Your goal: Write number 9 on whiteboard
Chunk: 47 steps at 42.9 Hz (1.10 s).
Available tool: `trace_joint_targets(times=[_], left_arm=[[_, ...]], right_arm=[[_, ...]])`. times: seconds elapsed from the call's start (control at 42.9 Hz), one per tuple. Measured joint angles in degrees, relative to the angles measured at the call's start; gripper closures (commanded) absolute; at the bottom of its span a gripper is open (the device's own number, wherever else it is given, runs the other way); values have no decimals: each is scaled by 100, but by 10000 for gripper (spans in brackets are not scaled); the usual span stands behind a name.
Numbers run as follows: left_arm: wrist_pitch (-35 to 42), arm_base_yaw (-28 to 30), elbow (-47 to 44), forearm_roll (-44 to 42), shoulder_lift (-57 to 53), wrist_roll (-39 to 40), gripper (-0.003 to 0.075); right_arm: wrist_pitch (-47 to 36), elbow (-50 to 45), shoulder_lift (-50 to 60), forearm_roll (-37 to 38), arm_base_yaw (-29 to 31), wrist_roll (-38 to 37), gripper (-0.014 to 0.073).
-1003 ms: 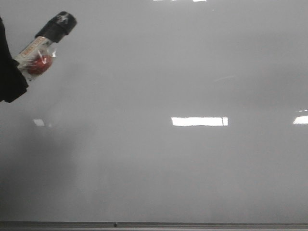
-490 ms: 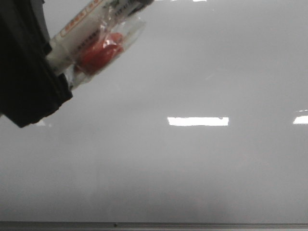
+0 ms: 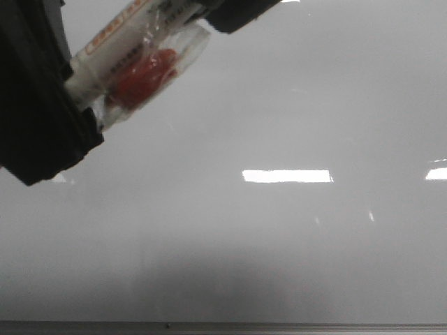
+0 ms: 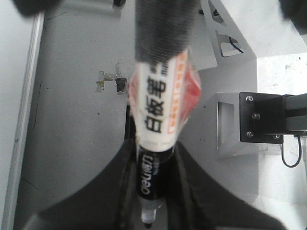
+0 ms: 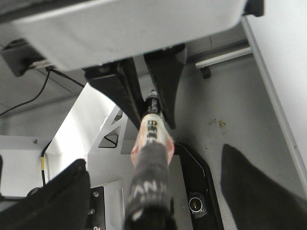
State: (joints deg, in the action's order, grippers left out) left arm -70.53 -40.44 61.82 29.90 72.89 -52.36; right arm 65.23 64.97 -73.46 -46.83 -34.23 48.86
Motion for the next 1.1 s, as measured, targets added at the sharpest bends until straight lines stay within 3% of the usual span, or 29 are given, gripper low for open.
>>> trace_joint_targets(times=[0.117,0.187,0.42,0.536,0.653,0.816,0.863,0.98,1.096], left_arm=[[0,-11,0,0,0,0,731],[0,-11,0,0,0,0,731],[12,-11,6,0,0,0,727],[116,-11,14,0,0,32,716],[153,-11,19,0,0,69,596],[197,-20,19,0,0,58,255],[241,-20,19,0,0,58,202],[419,-20,27,36,0,58,176],[428,-20,27,26,-3,58,216]], right_arm=[[-54,0,-157,-43,-75,14,28],[-68,0,-235,-100,-85,39,90],[-57,8,-331,-291,-85,107,426],[44,8,-331,-288,-85,120,554],[33,21,-331,-259,-74,120,648],[66,21,-331,-249,-74,120,658],[80,21,-331,-249,-74,123,658],[134,21,-331,-180,27,133,658],[182,-24,-251,-29,407,133,658]])
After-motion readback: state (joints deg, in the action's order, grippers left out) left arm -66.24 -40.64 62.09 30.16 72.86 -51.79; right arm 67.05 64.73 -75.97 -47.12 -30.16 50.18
